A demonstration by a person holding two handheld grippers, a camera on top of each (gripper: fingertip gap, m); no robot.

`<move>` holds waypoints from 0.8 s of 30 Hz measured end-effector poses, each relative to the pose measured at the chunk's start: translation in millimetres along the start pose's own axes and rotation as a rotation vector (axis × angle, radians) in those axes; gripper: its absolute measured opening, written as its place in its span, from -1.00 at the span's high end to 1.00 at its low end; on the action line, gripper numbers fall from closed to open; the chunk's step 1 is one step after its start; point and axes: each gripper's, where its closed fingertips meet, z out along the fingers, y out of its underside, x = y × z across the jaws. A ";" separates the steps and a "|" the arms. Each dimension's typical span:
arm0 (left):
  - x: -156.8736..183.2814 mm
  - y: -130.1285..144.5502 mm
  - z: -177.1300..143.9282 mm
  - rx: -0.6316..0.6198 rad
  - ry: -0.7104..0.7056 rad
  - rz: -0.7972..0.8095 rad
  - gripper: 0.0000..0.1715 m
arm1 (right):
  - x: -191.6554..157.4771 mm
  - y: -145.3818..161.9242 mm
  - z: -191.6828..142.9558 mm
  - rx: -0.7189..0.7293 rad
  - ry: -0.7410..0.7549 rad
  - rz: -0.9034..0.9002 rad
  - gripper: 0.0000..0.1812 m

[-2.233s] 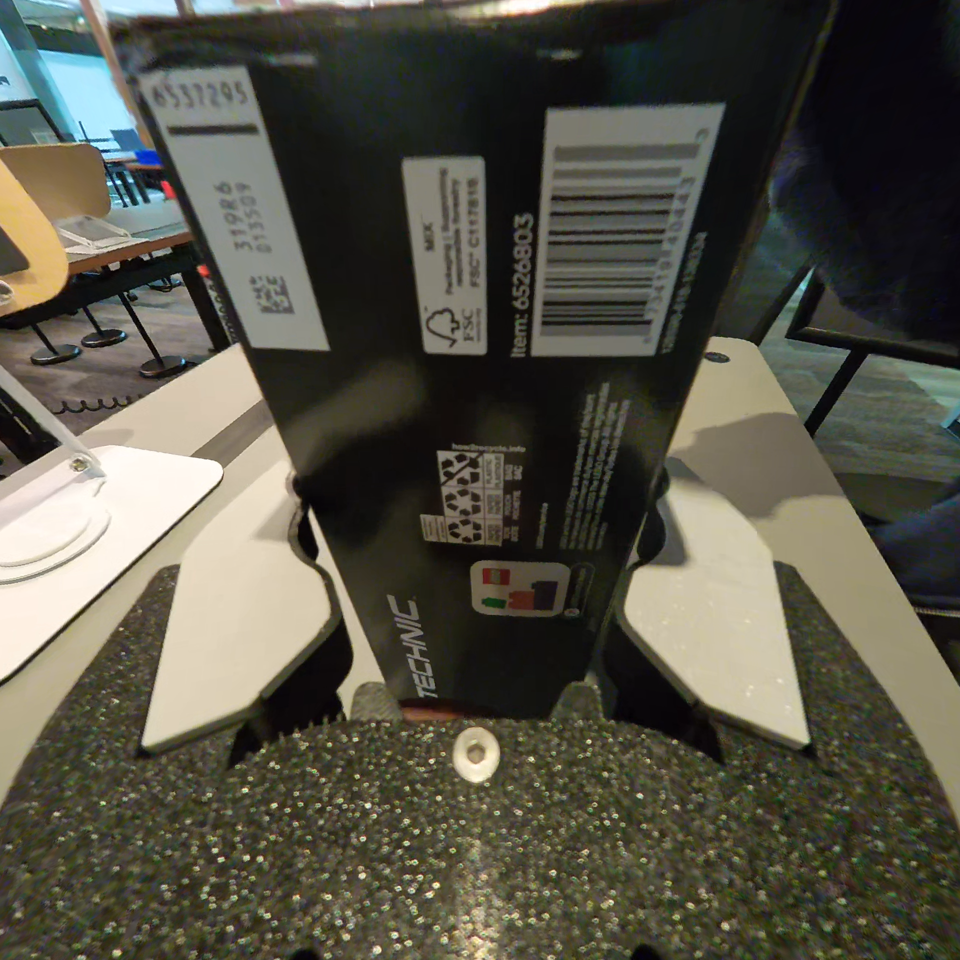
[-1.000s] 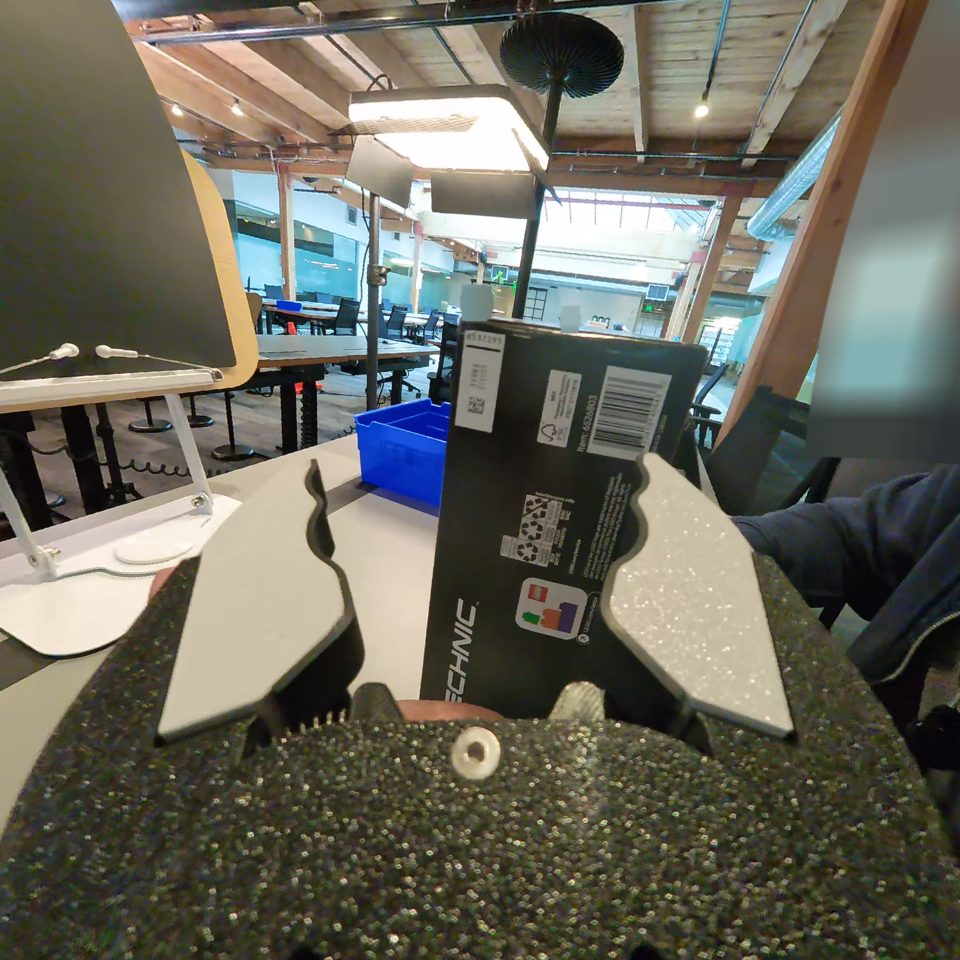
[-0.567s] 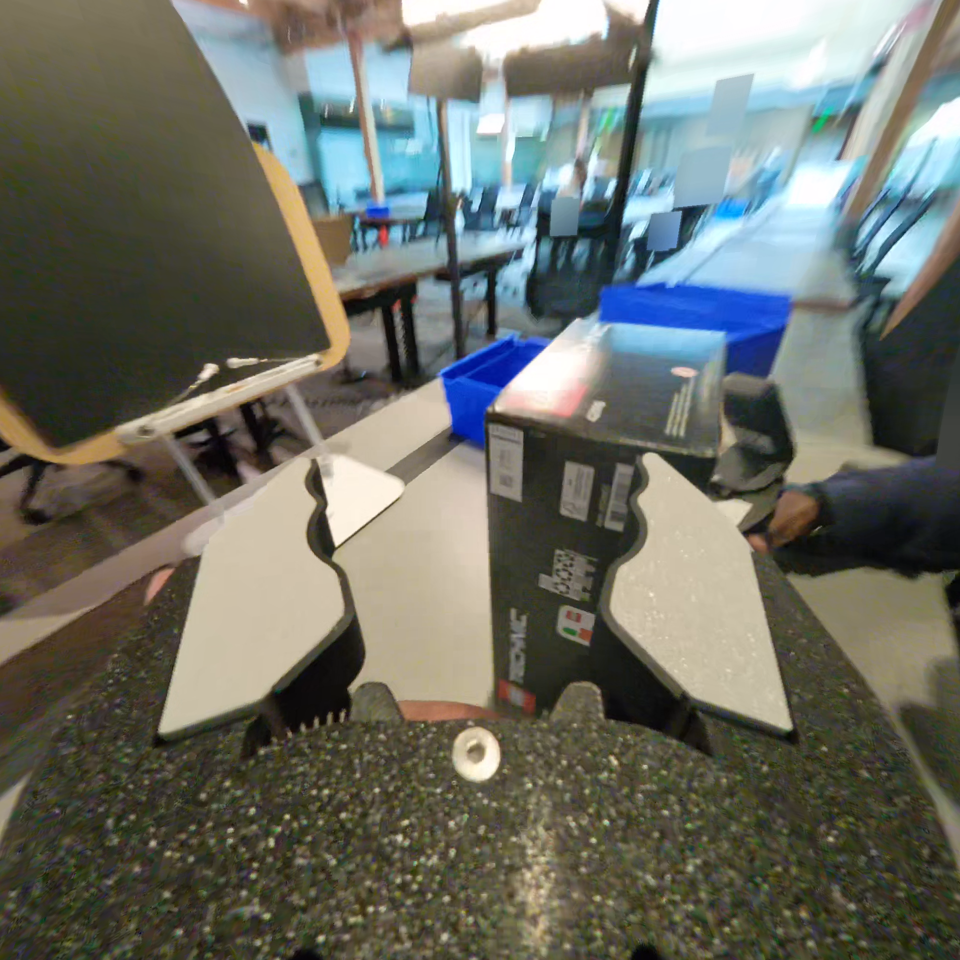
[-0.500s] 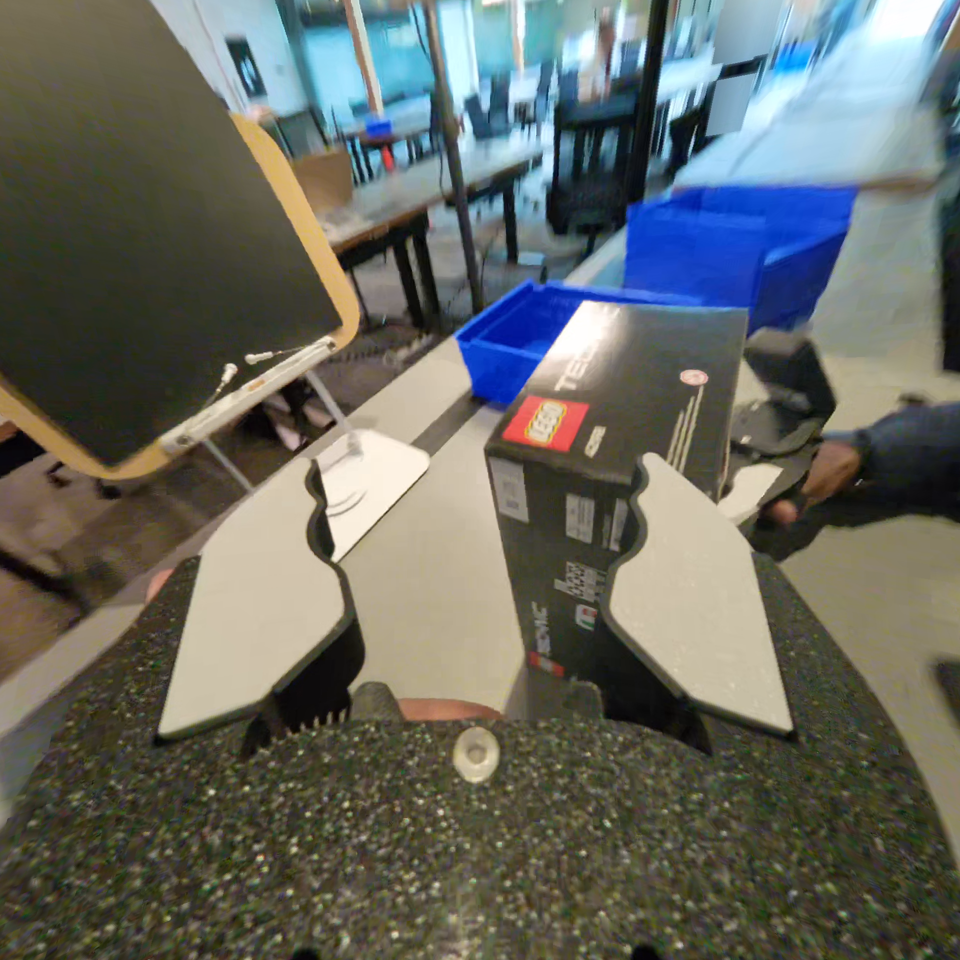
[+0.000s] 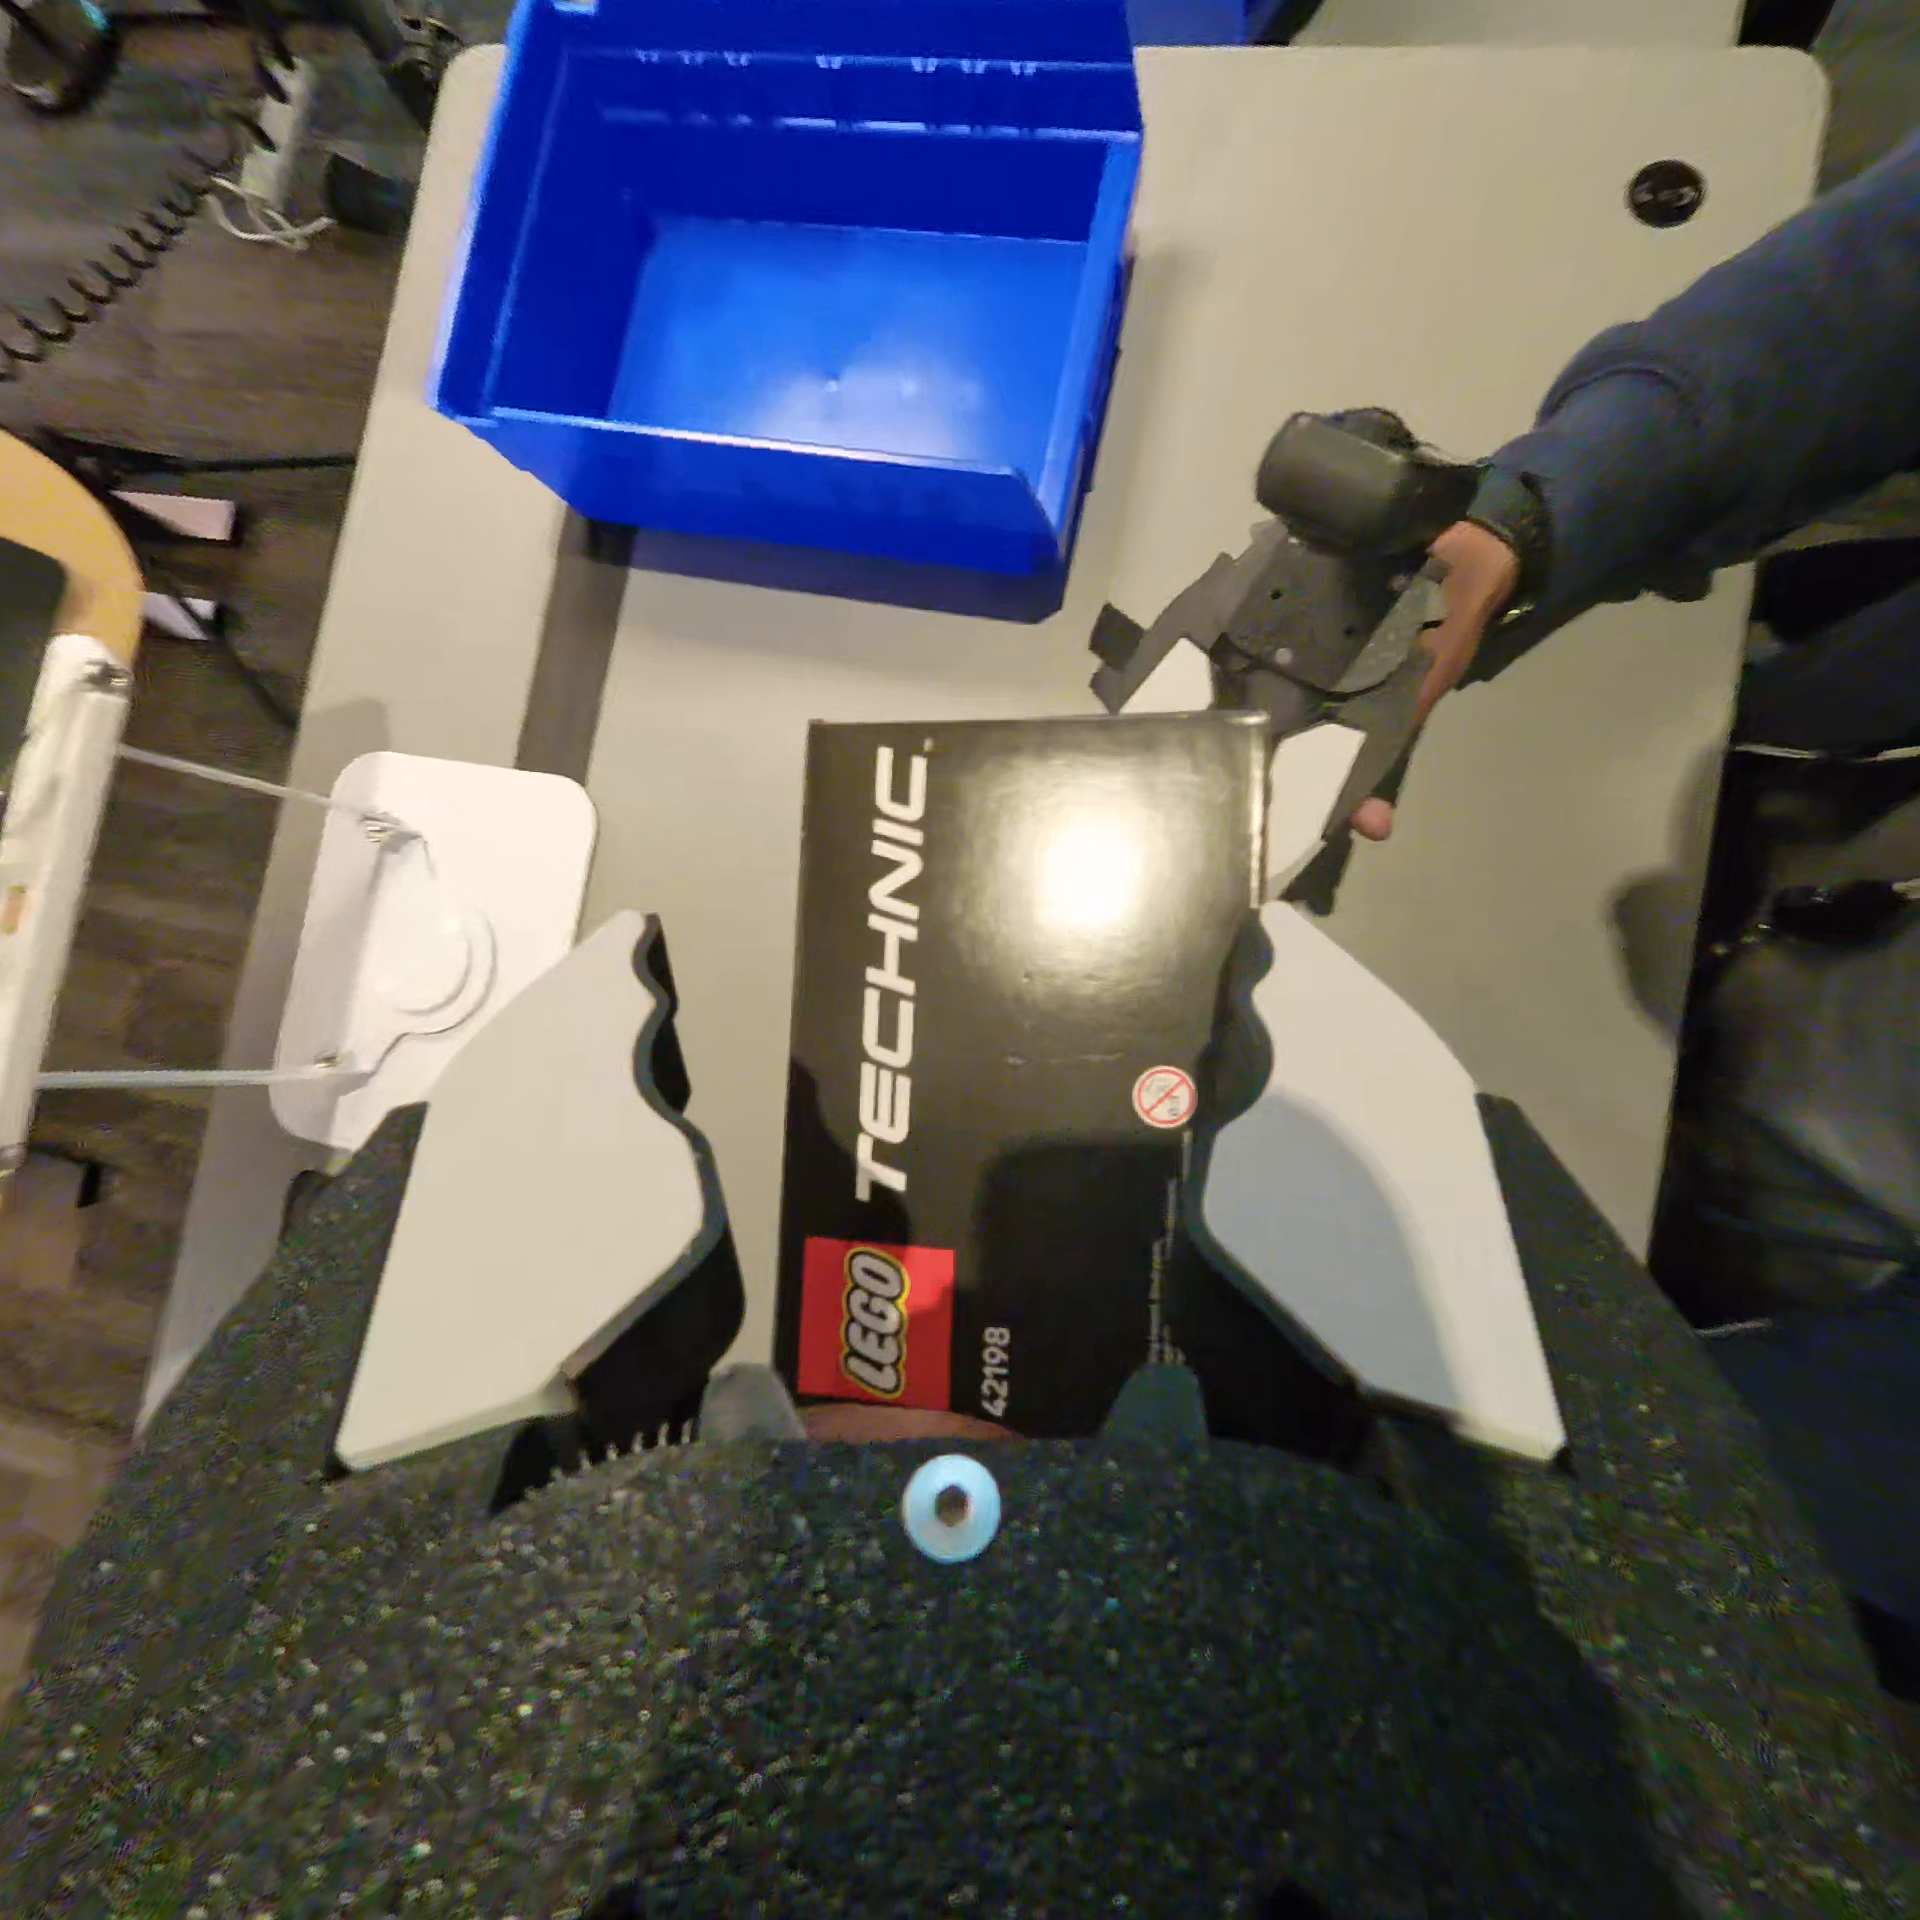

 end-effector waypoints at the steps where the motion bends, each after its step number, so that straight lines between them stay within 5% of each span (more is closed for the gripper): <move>1: 3.0 0.2 1.4 -0.004 0.025 -0.007 -0.19 | -0.2 0.0 0.0 0.000 -0.001 0.000 0.27; 14: 7.1 10.5 8.4 -0.137 0.084 -0.013 -0.20 | -2.2 1.1 0.8 -0.006 -0.005 -0.010 0.28; 24: 4.6 12.3 7.4 -0.126 0.090 -0.052 -0.21 | -3.2 1.6 0.8 -0.008 -0.008 -0.015 0.27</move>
